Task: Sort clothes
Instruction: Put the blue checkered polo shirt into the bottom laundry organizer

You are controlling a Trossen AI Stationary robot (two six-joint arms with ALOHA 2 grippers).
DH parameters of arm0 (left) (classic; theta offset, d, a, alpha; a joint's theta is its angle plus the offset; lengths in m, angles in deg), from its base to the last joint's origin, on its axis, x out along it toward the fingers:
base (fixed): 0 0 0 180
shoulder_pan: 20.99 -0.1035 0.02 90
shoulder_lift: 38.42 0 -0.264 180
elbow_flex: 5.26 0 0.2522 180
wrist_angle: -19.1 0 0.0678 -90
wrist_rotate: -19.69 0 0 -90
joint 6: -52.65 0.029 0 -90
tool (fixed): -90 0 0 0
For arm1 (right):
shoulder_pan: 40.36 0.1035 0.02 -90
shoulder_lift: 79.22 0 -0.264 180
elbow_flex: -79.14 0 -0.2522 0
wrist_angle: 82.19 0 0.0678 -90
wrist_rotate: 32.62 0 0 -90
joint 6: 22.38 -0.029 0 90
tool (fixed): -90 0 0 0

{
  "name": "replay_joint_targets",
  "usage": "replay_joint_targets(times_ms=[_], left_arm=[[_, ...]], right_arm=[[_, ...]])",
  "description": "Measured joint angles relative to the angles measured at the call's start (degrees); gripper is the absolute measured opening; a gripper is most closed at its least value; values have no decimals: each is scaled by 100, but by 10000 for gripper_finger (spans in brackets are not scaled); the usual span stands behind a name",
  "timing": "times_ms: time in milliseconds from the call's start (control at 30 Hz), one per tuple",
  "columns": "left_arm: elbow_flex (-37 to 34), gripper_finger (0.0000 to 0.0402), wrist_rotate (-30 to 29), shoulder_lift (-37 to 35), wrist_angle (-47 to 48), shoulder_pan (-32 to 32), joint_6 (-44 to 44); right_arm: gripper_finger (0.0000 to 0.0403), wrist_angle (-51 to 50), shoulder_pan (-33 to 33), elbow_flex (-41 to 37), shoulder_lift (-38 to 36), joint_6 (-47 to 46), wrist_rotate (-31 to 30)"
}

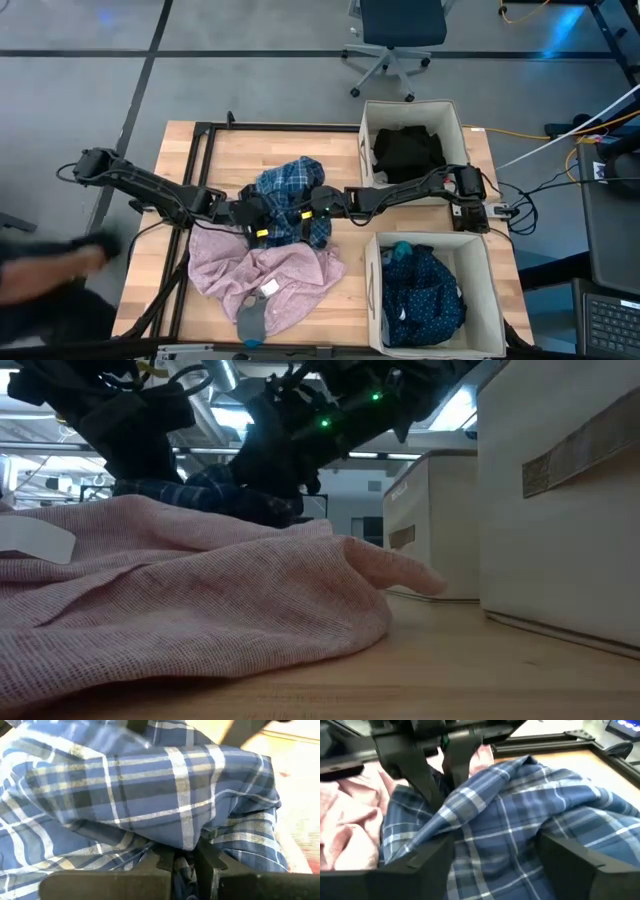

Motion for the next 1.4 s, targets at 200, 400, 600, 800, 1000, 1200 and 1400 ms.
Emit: replay_joint_targets(times_ms=[200, 400, 600, 800, 1000, 1200, 1400], left_arm=[[0, 18, -26, 0, 1, -4, 61], [0, 22, -28, -35, -3, 50, 138], [0, 22, -59, -100, 50, 35, 183], [7, 23, -520, -156, 94, 42, 125], [7, 26, -1101, -160, 42, 62, -82], [234, 24, -1101, -343, -38, 397, 94], [367, 27, -1067, -394, -257, 605, 457]], right_arm=[[342, -7, 7, 214, 209, 311, -291], [366, -23, 47, 221, 244, 447, -335], [367, -224, 186, 219, 150, 1132, -483], [367, -953, 505, 219, -446, 1305, -1357], [367, -479, 720, 219, -554, 1112, -1497], [367, -64, 546, 210, 158, 1648, -1787], [367, 925, 492, 216, 451, 2018, -1492]])
